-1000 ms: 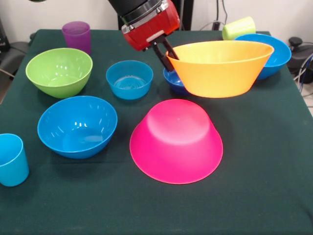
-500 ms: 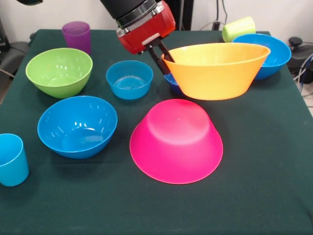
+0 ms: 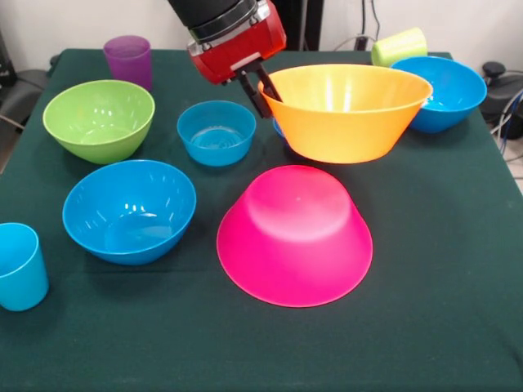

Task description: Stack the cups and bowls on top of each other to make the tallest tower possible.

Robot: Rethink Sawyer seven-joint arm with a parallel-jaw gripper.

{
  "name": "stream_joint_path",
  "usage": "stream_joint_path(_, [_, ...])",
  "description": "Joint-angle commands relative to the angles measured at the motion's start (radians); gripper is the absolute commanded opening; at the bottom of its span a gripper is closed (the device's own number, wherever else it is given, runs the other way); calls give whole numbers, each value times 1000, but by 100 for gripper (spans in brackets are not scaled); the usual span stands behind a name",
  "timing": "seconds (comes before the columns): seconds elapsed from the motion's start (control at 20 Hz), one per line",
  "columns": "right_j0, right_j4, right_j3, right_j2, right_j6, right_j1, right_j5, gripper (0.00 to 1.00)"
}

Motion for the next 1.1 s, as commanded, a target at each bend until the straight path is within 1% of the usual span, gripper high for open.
stream_joint_path(0.05, [66,-11,-88,-90,-274,-37,118,0])
stream_joint_path(0.4, [77,-17,-107,-94,-271,-38,113,0])
stream_joint_path(0.7, [110,-16,-152,-113,-267,-54,142,0])
stream_joint_path(1.1, [128,-13,-196,-130,-288,-59,185,0])
